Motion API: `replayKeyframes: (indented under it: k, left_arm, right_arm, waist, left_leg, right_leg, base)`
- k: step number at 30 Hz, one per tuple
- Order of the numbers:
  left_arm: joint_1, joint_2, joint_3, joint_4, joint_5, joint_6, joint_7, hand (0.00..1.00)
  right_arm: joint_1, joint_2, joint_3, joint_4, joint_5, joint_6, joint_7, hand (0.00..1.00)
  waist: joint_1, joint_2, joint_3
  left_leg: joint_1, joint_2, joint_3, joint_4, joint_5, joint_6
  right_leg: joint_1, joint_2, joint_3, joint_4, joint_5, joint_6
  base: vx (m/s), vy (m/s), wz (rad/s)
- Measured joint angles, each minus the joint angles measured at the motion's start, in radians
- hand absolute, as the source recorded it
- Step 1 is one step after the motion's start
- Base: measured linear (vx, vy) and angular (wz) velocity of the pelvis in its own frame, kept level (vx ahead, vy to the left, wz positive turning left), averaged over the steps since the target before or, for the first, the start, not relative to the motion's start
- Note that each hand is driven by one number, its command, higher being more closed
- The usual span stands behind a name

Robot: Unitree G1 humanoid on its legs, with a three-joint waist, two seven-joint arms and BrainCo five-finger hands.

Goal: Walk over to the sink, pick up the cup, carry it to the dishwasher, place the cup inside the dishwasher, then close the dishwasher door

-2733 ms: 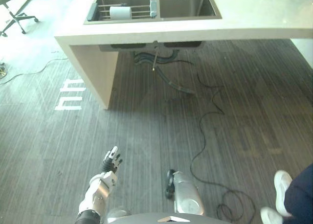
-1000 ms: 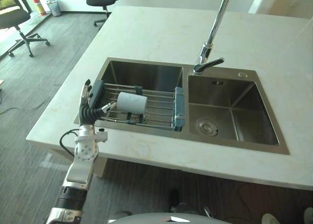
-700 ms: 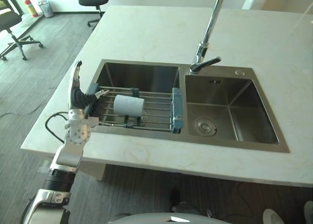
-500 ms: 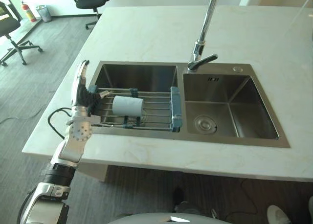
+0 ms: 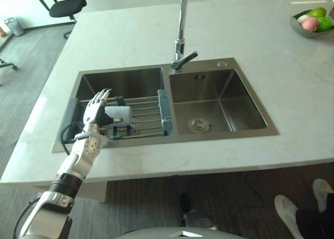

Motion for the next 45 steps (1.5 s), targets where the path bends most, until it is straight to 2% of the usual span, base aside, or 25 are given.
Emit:
replayKeyframes:
  k: [3, 8, 11, 12, 16, 18, 22, 29, 36, 42, 45]
  left_arm:
    - [-0.005, -0.001, 0.003, 0.036, 0.076, 0.049, 0.031, 0.00]
    - [-0.026, -0.001, 0.005, 0.069, 0.208, 0.057, 0.048, 0.00]
    - [-0.044, -0.003, 0.004, 0.113, 0.253, 0.061, 0.030, 0.00]
    - [-0.046, -0.004, 0.003, 0.123, 0.255, 0.075, 0.011, 0.00]
    - [-0.054, -0.007, -0.005, 0.157, 0.254, 0.148, -0.116, 0.00]
    - [-0.060, -0.008, -0.013, 0.160, 0.254, 0.153, -0.160, 0.00]
    - [-0.062, -0.015, -0.014, 0.168, 0.249, 0.161, -0.203, 0.00]
    - [-0.092, -0.046, -0.001, 0.168, 0.092, 0.215, -0.245, 0.00]
    - [-0.117, -0.058, 0.019, 0.170, 0.019, 0.214, -0.319, 0.00]
    - [-0.118, -0.083, 0.050, 0.173, 0.000, 0.194, -0.377, 0.00]
    - [-0.120, -0.093, 0.048, 0.169, 0.000, 0.191, -0.383, 0.00]
  right_arm:
    - [0.012, 0.004, 0.004, 0.000, 0.042, 0.000, 0.028, 0.00]
    - [0.012, 0.001, 0.032, -0.008, 0.102, 0.003, 0.043, 0.00]
    - [0.012, 0.004, 0.043, -0.027, 0.108, 0.006, 0.064, 0.00]
    - [0.011, 0.003, 0.043, -0.032, 0.108, 0.006, 0.069, 0.00]
    - [0.012, 0.002, 0.049, -0.031, 0.108, 0.009, 0.068, 0.00]
    - [0.014, -0.001, 0.081, -0.031, 0.108, 0.010, 0.068, 0.00]
    - [0.007, -0.001, 0.107, -0.033, 0.110, 0.012, 0.068, 0.00]
    - [0.006, -0.006, 0.134, -0.032, 0.114, 0.013, 0.063, 0.00]
    - [0.006, -0.021, 0.159, -0.036, 0.095, 0.012, 0.063, 0.00]
    - [0.006, -0.030, 0.163, -0.036, 0.094, 0.010, 0.066, 0.00]
    - [0.005, -0.038, 0.173, -0.036, 0.094, 0.008, 0.067, 0.00]
  waist:
    - [-0.008, -0.001, 0.001]
    - [-0.008, -0.001, 0.002]
    - [-0.014, 0.000, 0.003]
    - [-0.020, 0.000, 0.004]
    - [-0.032, 0.005, 0.009]
    - [-0.032, 0.014, 0.014]
    - [-0.032, 0.017, 0.016]
    - [-0.032, 0.006, 0.021]
    - [-0.032, 0.013, 0.017]
    - [-0.028, 0.021, 0.012]
    - [-0.030, 0.022, 0.011]
  left_leg:
    - [-0.002, 0.005, 0.007, -0.002, -0.001, -0.004]
    - [-0.002, 0.009, 0.012, -0.001, -0.001, -0.004]
    - [-0.001, 0.009, 0.019, -0.001, -0.002, -0.005]
    - [0.000, 0.009, 0.022, -0.001, -0.002, -0.006]
    - [0.000, 0.012, 0.029, 0.000, -0.006, -0.012]
    - [0.000, 0.012, 0.028, 0.002, -0.006, -0.012]
    - [0.001, 0.010, 0.026, 0.004, -0.005, -0.011]
    - [0.004, 0.008, 0.021, 0.004, -0.006, -0.005]
    - [0.001, 0.015, -0.004, 0.002, -0.008, -0.002]
    - [0.001, 0.024, -0.035, 0.001, -0.009, -0.008]
    - [0.000, 0.026, -0.054, 0.001, -0.009, -0.008]
  right_leg:
    - [-0.006, 0.006, 0.003, 0.000, -0.001, -0.002]
    - [-0.008, 0.009, 0.005, 0.000, -0.002, -0.002]
    - [-0.009, 0.009, 0.009, 0.000, -0.002, -0.002]
    - [-0.009, 0.009, 0.010, 0.000, -0.002, -0.002]
    - [-0.017, 0.016, 0.024, 0.000, -0.002, -0.002]
    - [-0.017, 0.016, 0.025, 0.000, -0.003, -0.002]
    - [-0.016, 0.016, 0.026, 0.000, -0.004, -0.003]
    - [-0.008, 0.012, 0.016, 0.000, -0.005, -0.003]
    - [0.004, 0.012, -0.011, 0.000, -0.009, -0.002]
    - [0.024, 0.014, -0.044, 0.000, -0.021, -0.002]
    - [0.030, 0.014, -0.059, 0.000, -0.026, 0.003]
  base:
    - [0.00, -0.003, -0.11]
    - [0.00, 0.000, 0.00]
    - [-0.01, 0.011, -0.04]
    - [-0.01, 0.020, -0.08]
    - [0.01, 0.013, -0.11]
    - [0.01, 0.008, -0.03]
    - [0.00, 0.000, 0.00]
    - [-0.01, 0.005, 0.02]
    - [0.00, 0.004, 0.09]
    - [0.02, 0.016, 0.16]
    - [0.02, 0.022, 0.15]
